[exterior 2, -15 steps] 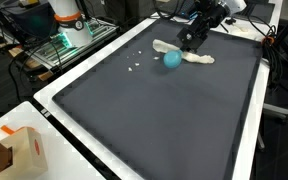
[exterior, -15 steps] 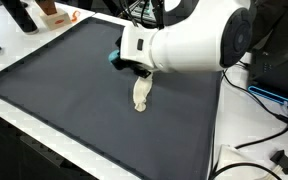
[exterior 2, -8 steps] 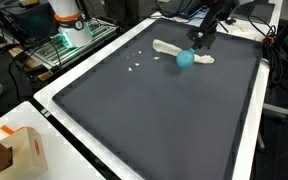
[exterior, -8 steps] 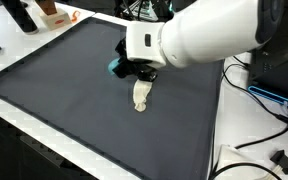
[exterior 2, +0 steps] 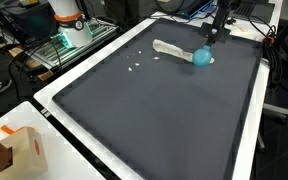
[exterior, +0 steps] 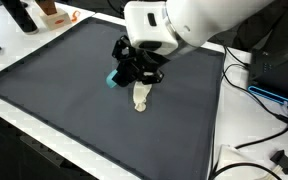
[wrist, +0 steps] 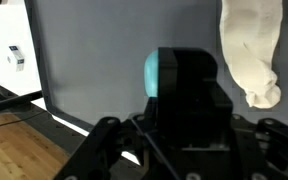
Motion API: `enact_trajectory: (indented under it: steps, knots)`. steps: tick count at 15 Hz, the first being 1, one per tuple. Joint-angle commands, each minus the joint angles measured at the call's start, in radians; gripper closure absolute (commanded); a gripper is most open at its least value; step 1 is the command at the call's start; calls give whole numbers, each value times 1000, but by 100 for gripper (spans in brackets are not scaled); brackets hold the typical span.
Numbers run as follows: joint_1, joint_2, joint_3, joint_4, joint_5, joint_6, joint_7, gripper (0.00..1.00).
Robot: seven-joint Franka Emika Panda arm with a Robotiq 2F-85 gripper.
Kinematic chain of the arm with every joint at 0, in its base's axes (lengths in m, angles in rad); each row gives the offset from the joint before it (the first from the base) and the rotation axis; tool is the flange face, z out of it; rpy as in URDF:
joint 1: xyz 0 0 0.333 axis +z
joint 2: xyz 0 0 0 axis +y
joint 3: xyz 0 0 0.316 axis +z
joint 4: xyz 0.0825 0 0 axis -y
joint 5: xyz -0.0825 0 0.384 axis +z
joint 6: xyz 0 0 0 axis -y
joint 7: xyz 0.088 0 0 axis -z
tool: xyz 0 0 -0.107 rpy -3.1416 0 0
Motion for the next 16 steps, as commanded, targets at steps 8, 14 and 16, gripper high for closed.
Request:
enact_trajectory:
  steps: [8,14,16]
  knots:
    - [-134,-286,77,-387,168,405,-178,75]
    - [-216,-383,114,-533,349,566,-331,75]
    - [-247,-412,133,-580,417,622,-396,75]
